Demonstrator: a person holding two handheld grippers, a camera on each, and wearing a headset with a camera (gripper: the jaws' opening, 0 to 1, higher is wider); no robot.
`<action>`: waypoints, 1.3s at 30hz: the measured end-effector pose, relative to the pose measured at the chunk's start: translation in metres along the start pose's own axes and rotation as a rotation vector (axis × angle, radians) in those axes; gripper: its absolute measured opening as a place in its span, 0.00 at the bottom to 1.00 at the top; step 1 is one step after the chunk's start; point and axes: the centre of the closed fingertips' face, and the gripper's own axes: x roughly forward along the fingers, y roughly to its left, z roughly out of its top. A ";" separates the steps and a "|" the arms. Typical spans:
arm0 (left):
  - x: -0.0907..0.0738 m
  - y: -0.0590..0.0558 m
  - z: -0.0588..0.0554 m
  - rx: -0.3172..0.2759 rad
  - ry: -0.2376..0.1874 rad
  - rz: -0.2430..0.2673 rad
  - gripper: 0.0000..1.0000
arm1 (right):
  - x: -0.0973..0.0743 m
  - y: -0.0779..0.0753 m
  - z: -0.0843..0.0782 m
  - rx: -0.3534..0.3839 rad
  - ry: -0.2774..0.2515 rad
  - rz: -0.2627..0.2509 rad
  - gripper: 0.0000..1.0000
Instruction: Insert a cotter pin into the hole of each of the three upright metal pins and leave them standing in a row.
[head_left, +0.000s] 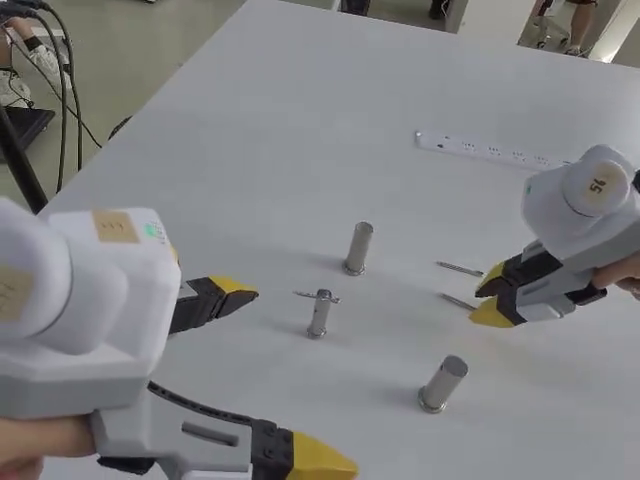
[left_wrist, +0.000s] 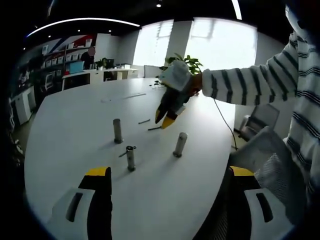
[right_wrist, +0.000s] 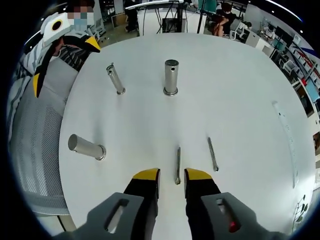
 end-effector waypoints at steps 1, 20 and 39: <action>0.000 0.000 0.000 -0.001 0.001 0.001 0.95 | 0.001 -0.001 0.000 0.003 0.005 -0.001 0.15; 0.001 0.005 0.000 -0.061 -0.026 0.017 0.92 | 0.010 -0.002 -0.011 0.013 0.136 0.012 0.11; 0.005 0.001 -0.002 -0.086 -0.016 0.013 0.92 | 0.011 -0.011 -0.013 0.048 0.258 0.041 0.00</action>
